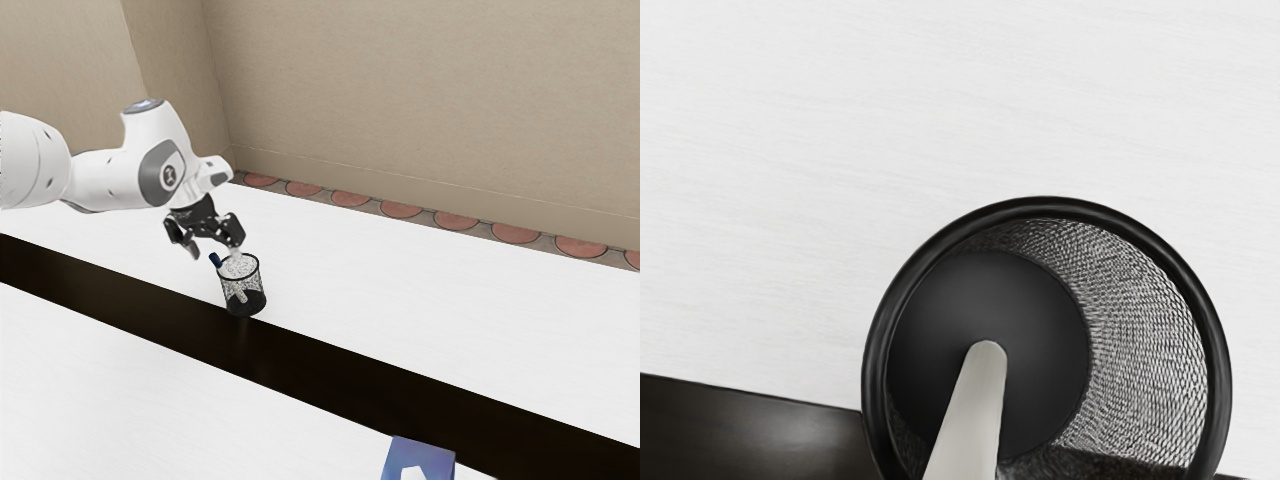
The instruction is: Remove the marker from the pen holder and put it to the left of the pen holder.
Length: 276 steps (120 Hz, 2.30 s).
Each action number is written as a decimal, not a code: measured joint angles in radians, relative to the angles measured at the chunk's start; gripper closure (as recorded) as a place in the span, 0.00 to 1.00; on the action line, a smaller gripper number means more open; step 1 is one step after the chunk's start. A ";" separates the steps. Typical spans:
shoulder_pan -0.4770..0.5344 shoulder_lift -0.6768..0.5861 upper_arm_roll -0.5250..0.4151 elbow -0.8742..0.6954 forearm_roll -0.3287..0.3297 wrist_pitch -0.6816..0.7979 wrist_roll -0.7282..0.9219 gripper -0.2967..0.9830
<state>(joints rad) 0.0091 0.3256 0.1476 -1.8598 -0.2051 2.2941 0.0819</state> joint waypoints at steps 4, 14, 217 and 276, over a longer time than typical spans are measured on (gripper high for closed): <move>0.000 0.003 -0.001 0.002 -0.002 0.001 0.007 0.25; 0.000 0.011 -0.002 0.003 -0.004 0.001 0.023 0.31; 0.003 0.344 0.116 0.526 0.454 -1.090 0.090 0.83; 0.138 0.546 0.053 0.834 0.455 -1.166 0.092 0.53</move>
<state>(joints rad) 0.1469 0.8712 0.2002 -1.0261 0.2499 1.1281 0.1736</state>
